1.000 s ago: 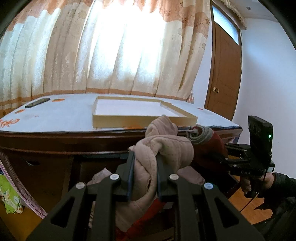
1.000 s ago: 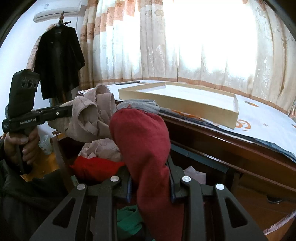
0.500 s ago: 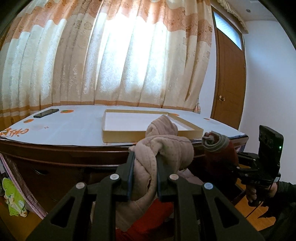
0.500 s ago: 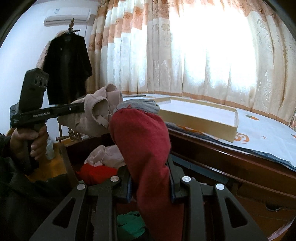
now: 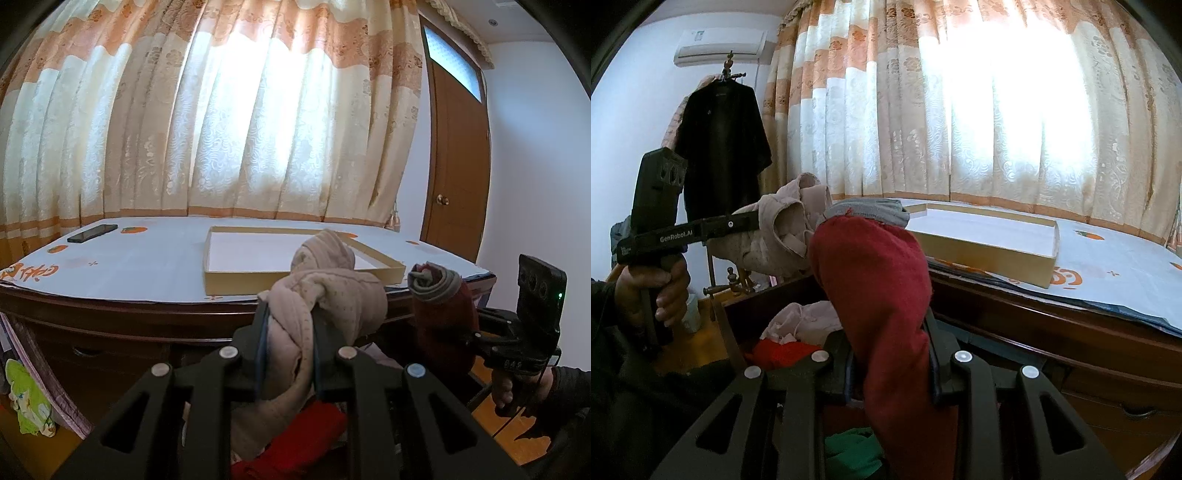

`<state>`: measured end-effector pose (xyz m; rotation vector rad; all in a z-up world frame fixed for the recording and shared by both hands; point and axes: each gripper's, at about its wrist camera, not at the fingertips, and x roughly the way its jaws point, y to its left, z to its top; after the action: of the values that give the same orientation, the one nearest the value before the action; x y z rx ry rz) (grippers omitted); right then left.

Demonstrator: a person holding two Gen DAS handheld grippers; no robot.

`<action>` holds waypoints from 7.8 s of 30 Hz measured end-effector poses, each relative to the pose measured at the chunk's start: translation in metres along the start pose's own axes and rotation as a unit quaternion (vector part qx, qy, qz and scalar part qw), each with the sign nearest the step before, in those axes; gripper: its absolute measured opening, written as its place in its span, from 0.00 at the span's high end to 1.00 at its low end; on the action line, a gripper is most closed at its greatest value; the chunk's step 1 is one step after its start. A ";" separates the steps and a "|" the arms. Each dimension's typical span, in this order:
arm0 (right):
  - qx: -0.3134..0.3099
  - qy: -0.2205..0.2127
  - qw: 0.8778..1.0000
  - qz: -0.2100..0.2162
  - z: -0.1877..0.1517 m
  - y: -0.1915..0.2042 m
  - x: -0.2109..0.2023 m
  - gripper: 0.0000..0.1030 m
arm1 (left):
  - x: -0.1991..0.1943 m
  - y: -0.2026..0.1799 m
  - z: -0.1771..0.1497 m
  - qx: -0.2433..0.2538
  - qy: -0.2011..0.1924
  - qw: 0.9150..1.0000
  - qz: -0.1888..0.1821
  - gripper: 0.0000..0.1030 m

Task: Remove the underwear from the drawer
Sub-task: 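Lift the beige dotted garment with the left gripper toward the tray, then carry the beige garment with the left gripper while the right gripper carries the red garment over the tray, then open both grippers to drop the beige and red garments into the tray, then move both open grippers back down into the open drawer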

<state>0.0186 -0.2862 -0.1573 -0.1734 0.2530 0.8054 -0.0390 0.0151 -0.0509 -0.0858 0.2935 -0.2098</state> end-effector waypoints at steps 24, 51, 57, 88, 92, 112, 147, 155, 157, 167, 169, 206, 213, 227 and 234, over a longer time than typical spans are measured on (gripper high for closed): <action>0.035 -0.005 0.999 0.010 0.020 0.004 0.002 0.69 | 0.010 -0.005 0.028 0.007 -0.018 1.000 -0.005 0.84; 0.098 -0.013 0.995 -0.009 0.082 -0.031 0.004 0.69 | 0.051 -0.020 0.094 0.029 -0.032 0.999 -0.023 0.84; 0.111 -0.009 0.994 -0.013 0.099 -0.046 0.013 0.69 | 0.070 -0.024 0.109 0.031 -0.023 0.999 -0.030 0.83; 0.183 0.052 0.981 -0.044 0.160 -0.126 0.088 0.69 | 0.184 -0.022 0.156 -0.012 0.059 0.998 -0.018 0.83; 0.191 0.064 0.978 -0.046 0.164 -0.134 0.102 0.69 | 0.202 -0.018 0.161 -0.022 0.071 0.997 -0.009 0.83; 0.237 0.140 0.958 -0.076 0.169 -0.193 0.179 0.69 | 0.281 0.010 0.158 -0.106 0.138 0.984 0.020 0.83; 0.269 0.240 0.921 -0.146 0.154 -0.253 0.245 0.63 | 0.354 0.012 0.139 -0.162 0.206 0.964 0.036 0.76; 0.254 0.241 0.924 -0.153 0.153 -0.250 0.237 0.43 | 0.347 0.008 0.139 -0.153 0.207 0.966 0.033 0.71; 0.248 0.239 0.926 -0.156 0.155 -0.248 0.235 0.42 | 0.344 0.006 0.139 -0.150 0.206 0.966 0.033 0.65; 0.227 0.232 0.932 -0.160 0.162 -0.235 0.230 0.39 | 0.335 0.002 0.140 -0.123 0.192 0.973 0.041 0.53; 0.221 0.230 0.934 -0.161 0.163 -0.232 0.229 0.39 | 0.332 0.002 0.141 -0.121 0.186 0.974 0.041 0.51; 0.165 0.186 0.967 -0.055 0.159 -0.102 0.110 0.33 | 0.186 0.002 0.122 -0.108 0.123 0.986 -0.029 0.42; 0.159 0.182 0.970 -0.029 0.141 -0.068 0.066 0.31 | 0.142 -0.005 0.099 -0.069 0.121 0.990 -0.036 0.39; 0.138 0.191 0.972 -0.011 0.093 -0.017 0.019 0.28 | 0.083 0.017 0.042 -0.042 0.158 0.986 -0.004 0.39; 0.158 0.219 0.963 -0.013 0.058 -0.015 0.024 0.28 | 0.078 0.022 0.002 -0.043 0.208 0.977 -0.001 0.39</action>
<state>0.0547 -0.2661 -0.1081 -0.0512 0.7903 0.6841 0.0385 0.0196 -0.0732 -0.1275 0.7211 -0.2160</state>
